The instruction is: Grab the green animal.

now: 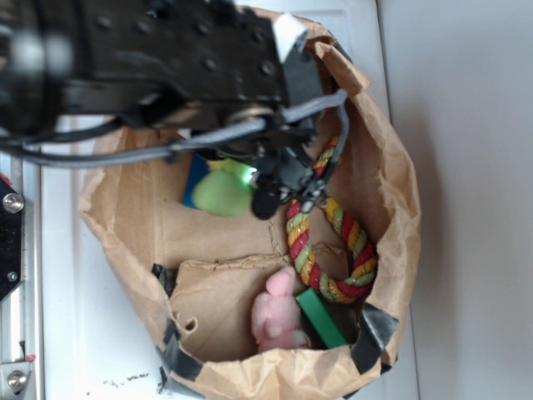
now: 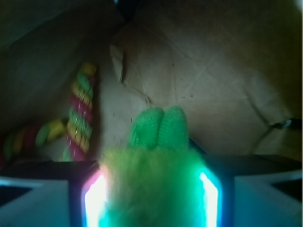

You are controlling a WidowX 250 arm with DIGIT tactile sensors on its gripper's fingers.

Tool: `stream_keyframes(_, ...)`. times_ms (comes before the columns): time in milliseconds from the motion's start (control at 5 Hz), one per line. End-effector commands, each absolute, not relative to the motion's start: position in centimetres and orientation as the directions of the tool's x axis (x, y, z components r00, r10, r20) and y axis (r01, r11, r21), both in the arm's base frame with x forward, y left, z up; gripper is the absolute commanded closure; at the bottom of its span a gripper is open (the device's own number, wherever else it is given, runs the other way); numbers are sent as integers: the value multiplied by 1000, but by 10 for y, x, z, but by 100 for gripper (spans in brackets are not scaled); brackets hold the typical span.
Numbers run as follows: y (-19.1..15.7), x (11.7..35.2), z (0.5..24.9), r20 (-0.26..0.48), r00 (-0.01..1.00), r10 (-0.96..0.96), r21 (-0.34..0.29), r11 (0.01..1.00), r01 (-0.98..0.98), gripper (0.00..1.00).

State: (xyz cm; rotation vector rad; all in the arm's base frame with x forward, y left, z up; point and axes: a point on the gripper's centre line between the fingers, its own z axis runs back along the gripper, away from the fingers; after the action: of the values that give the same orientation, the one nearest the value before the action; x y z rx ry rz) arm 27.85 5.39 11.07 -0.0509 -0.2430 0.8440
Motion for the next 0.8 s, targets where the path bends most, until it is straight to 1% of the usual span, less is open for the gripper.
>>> stream_keyframes(0, 43, 270, 160, 271, 862, 429, -145, 903, -404, 100)
stream_keyframes(200, 37, 269, 166, 275, 904, 327, -123, 945, -304, 100)
stream_keyframes(400, 29, 270, 171, 292, 916, 276, -97, 961, -259, 100)
stream_keyframes(600, 24, 273, 176, 278, 924, 264, -94, 964, -247, 100)
